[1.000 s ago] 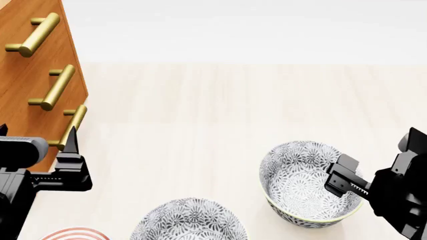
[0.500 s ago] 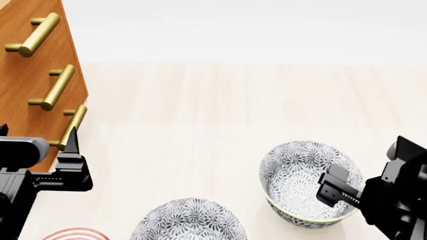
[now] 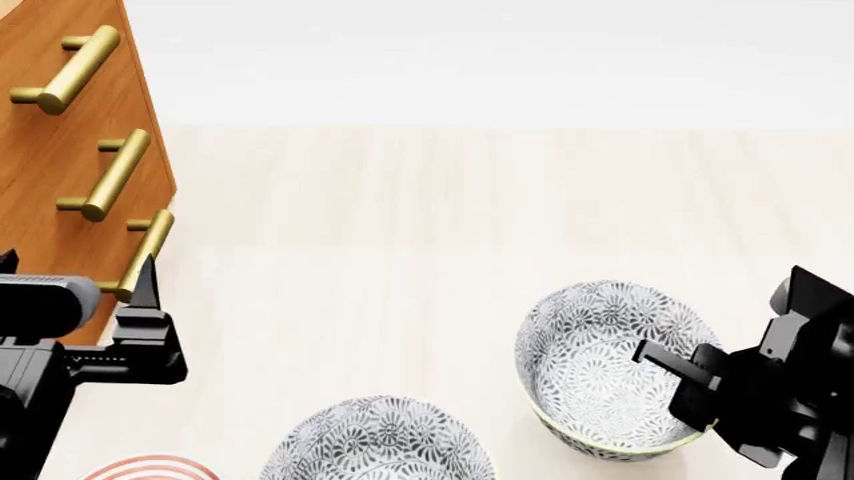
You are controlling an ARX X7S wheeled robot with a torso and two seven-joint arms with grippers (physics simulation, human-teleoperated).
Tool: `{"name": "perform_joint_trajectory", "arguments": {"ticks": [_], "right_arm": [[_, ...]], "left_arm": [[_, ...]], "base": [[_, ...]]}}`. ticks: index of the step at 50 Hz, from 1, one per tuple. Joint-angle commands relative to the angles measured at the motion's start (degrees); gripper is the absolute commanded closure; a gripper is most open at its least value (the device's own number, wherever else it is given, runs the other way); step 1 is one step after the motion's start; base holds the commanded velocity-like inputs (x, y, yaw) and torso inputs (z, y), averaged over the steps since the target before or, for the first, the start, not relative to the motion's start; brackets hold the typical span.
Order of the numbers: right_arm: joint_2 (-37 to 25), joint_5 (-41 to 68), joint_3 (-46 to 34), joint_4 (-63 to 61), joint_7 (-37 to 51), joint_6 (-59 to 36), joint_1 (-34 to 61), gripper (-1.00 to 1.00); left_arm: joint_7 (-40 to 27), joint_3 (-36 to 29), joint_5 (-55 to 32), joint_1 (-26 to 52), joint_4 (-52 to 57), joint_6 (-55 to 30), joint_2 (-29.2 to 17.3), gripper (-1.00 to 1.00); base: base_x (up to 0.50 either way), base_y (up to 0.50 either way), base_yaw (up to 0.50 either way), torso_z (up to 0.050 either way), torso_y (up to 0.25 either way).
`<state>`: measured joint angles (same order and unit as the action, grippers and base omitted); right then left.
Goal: Stack the bowl at the front on the bowl in the middle.
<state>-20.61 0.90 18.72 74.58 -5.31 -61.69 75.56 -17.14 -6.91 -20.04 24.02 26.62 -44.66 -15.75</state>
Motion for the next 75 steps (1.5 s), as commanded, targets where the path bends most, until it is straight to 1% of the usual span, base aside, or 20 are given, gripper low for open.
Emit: {"name": "perform_joint_trajectory", "arguments": {"ticks": [1, 4, 7, 12, 14, 19, 24, 28, 30, 31, 34, 36, 38, 50, 59, 70, 75], "right_arm": [[0.5, -1.3, -1.4, 0.3, 0.0, -1.0, 2.8, 1.00], [0.8, -1.9, -2.6, 0.1, 0.0, -1.6, 5.1, 1.00], [1.1, -2.0, -2.8, -3.0, 0.1, -4.9, 6.4, 1.00], [2.9, -1.7, -3.4, -21.0, -1.0, -16.8, 2.5, 1.00], [3.3, -1.6, -3.5, -24.6, -1.0, -19.4, 1.7, 1.00], [3.8, -1.5, -3.8, -28.0, -1.1, -22.6, 1.6, 1.00], [4.6, -0.8, -4.8, -34.2, -2.2, -27.6, 1.2, 1.00], [4.6, 0.6, -6.5, -34.3, -2.7, -28.3, 2.6, 1.00], [3.7, 6.2, -8.3, -34.4, 0.3, -28.3, 2.6, 1.00], [2.2, 13.9, -10.0, -34.0, 5.6, -28.3, 2.7, 1.00], [-3.4, 39.7, -15.8, -36.3, 30.7, -28.3, 0.5, 1.00], [-5.0, 56.9, -18.0, -36.3, 37.5, -28.2, 1.3, 1.00], [-5.6, 63.2, -19.7, -37.3, 41.0, -28.1, 0.8, 1.00], [-8.4, 86.0, -25.9, -38.9, 57.4, -27.9, 2.6, 1.00], [-10.0, 99.5, -29.6, -40.4, 67.0, -27.6, 4.0, 1.00], [-10.6, 112.3, -33.9, -46.7, 72.4, -26.5, 1.8, 1.00], [-10.2, 113.8, -34.8, -49.2, 71.5, -25.9, 0.4, 1.00]], "left_arm": [[-0.2, 0.0, -0.3, 0.0, 0.0, 0.1, -0.2, -1.00], [-0.2, -0.1, -0.4, 0.1, -0.1, 0.0, -0.3, -1.00], [-0.2, 0.0, -0.6, 0.3, 0.1, -0.3, -0.5, -1.00], [-0.2, 0.0, -0.7, 0.5, -0.1, -0.2, -0.6, -1.00], [-0.2, -0.1, -0.7, 0.5, -0.2, -0.1, -0.6, -1.00], [-0.3, 0.0, -0.9, 0.5, 0.0, -0.2, -0.7, -1.00], [-0.3, 0.0, -1.1, 0.8, 0.0, -0.3, -0.9, -1.00], [-0.3, -0.1, -1.1, 0.8, -0.2, -0.1, -0.9, -1.00], [-0.3, -0.2, -1.1, 0.8, -0.4, 0.1, -0.9, -1.00], [-0.3, -0.1, -1.1, 0.8, -0.4, 0.1, -0.9, -1.00], [-0.4, -0.2, -1.1, 0.8, -0.6, 0.3, -0.9, -1.00], [-0.4, -0.3, -1.1, 0.8, -0.8, 0.5, -0.9, -1.00], [-0.4, -0.2, -1.2, 0.8, -0.8, 0.5, -0.9, -1.00], [-0.6, -0.3, -1.4, 0.6, -0.7, 0.7, -1.1, -1.00], [-0.7, -0.3, -1.7, 1.1, -0.8, 0.7, -1.1, -1.00], [-0.9, -0.3, -1.9, 1.4, -1.2, 0.8, -1.2, -1.00], [-0.9, -0.4, -2.0, 1.5, -1.4, 1.0, -1.2, -1.00]], "base": [[0.00, 0.00, 0.00, 0.000, 0.000], [0.00, 0.00, 0.00, 0.000, 0.000], [0.00, 0.00, 0.00, 0.000, 0.000], [0.00, 0.00, 0.00, 0.000, 0.000], [0.00, 0.00, 0.00, 0.000, 0.000], [0.00, 0.00, 0.00, 0.000, 0.000], [0.00, 0.00, 0.00, 0.000, 0.000], [0.00, 0.00, 0.00, 0.000, 0.000], [0.00, 0.00, 0.00, 0.000, 0.005], [0.00, 0.00, 0.00, 0.000, 0.000], [0.00, 0.00, 0.00, 0.000, 0.000], [0.00, 0.00, 0.00, 0.000, 0.000], [0.00, 0.00, 0.00, 0.000, 0.000], [0.00, 0.00, 0.00, 0.000, 0.000], [0.00, 0.00, 0.00, 0.000, 0.000], [0.00, 0.00, 0.00, 0.000, 0.001], [0.00, 0.00, 0.00, 0.000, 0.000]]}}
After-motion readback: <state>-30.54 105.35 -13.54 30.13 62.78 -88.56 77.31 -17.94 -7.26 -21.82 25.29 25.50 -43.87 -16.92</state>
